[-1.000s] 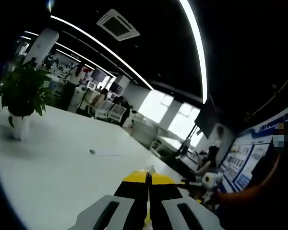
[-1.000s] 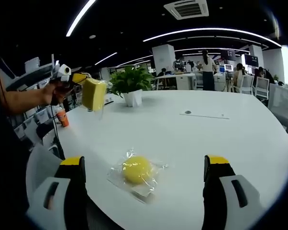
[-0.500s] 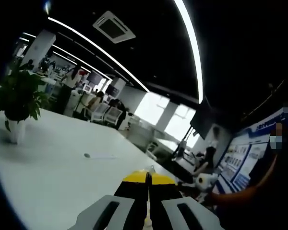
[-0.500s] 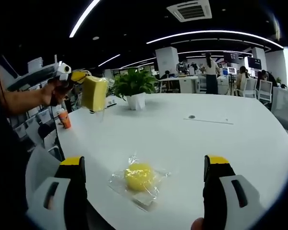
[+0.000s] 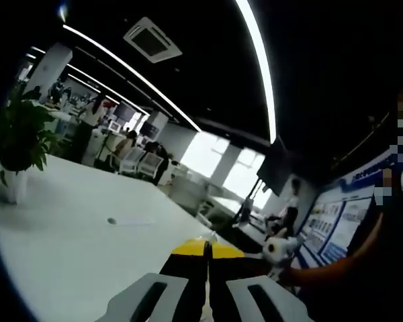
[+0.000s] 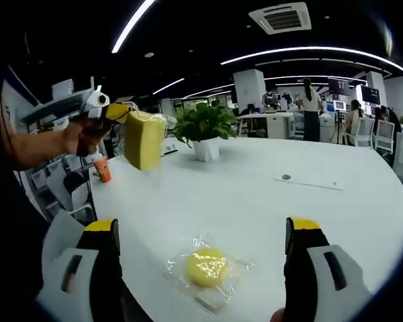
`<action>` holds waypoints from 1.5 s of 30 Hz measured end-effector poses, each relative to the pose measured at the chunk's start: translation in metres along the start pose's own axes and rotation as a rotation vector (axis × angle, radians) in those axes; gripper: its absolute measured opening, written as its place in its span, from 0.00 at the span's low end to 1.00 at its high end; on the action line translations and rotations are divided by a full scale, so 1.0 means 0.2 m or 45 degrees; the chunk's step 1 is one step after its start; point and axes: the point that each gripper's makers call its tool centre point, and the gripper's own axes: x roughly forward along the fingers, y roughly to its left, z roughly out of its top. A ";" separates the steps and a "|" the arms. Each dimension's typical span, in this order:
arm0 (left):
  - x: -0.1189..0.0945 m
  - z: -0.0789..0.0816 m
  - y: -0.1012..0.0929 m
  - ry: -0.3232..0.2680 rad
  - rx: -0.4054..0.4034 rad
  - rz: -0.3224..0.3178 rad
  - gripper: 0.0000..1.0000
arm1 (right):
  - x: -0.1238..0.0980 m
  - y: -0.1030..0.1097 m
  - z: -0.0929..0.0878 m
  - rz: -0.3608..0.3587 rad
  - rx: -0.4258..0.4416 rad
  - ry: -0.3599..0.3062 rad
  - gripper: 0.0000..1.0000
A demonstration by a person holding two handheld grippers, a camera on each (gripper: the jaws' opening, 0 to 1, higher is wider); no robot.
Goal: Compare the silicone blocks by pressing each to a similar depth, holding the contact briefly, and releasing to observe deformation and rebound differences across the visible hardness samples.
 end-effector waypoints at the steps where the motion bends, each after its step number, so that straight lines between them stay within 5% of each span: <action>1: 0.00 -0.01 0.00 0.000 -0.002 -0.002 0.00 | 0.01 0.01 0.00 0.008 -0.001 0.002 0.96; 13: 0.05 -0.09 -0.08 0.019 -0.042 -0.072 0.00 | 0.12 0.14 0.05 0.109 0.006 -0.017 0.96; 25: 0.10 -0.13 -0.17 0.010 -0.089 -0.153 0.00 | 0.16 0.22 0.19 0.236 0.060 -0.102 0.96; 45: 0.09 -0.12 -0.28 -0.012 -0.134 -0.240 0.00 | 0.18 0.40 0.22 0.534 0.001 -0.034 0.63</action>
